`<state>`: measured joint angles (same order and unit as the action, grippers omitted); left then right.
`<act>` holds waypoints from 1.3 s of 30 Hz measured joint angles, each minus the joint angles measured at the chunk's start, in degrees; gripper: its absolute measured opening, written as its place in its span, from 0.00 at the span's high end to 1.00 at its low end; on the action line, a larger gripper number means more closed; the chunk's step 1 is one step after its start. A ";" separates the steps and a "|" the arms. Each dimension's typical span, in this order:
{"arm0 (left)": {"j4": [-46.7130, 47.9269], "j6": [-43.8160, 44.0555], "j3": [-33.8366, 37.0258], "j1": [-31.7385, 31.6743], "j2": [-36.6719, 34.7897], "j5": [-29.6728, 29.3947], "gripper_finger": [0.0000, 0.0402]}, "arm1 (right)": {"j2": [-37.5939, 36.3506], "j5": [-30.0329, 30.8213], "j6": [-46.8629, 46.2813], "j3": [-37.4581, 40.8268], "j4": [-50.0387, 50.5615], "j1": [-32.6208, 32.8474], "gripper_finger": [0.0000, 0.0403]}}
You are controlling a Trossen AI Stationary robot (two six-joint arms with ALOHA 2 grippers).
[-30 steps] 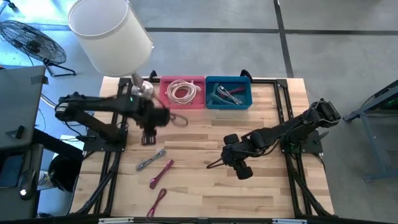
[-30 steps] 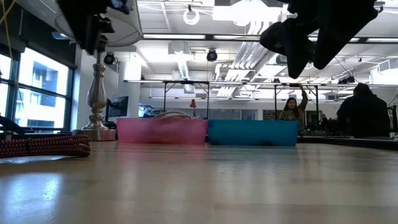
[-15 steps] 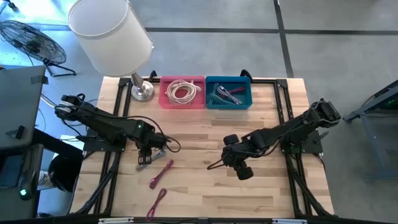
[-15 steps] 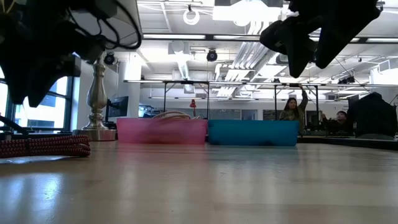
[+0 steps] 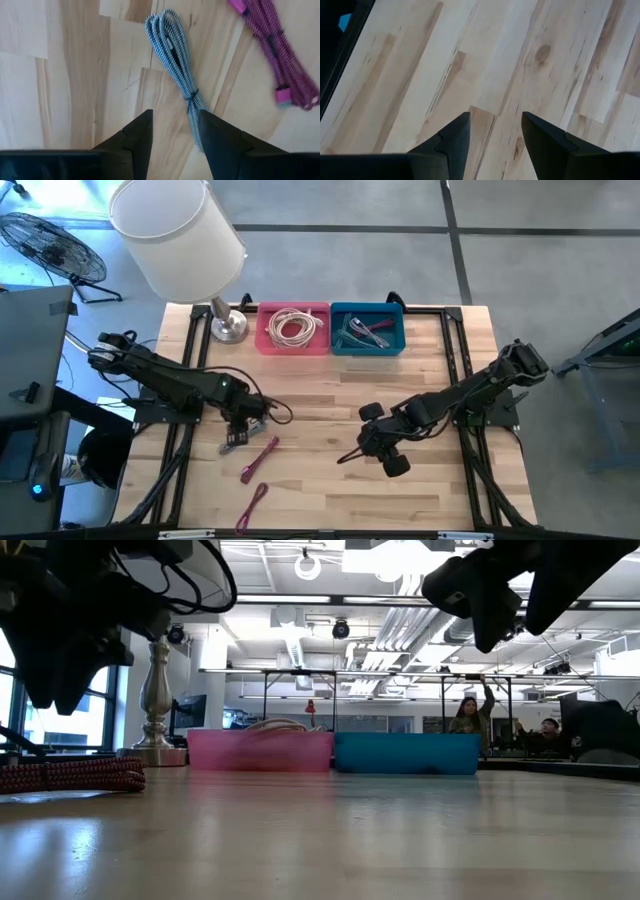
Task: Pick & Place USB Port
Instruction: Put the small black and white charger cable into the blue bin
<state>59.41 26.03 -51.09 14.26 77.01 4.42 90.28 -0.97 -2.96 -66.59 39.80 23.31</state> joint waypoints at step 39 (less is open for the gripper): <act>-11.67 9.11 5.64 0.04 15.69 1.80 0.61 | 0.00 2.24 -0.95 0.00 0.90 4.87 0.58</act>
<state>47.74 35.13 -45.45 14.31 92.71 6.22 90.28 1.27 -3.91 -66.59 40.70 28.18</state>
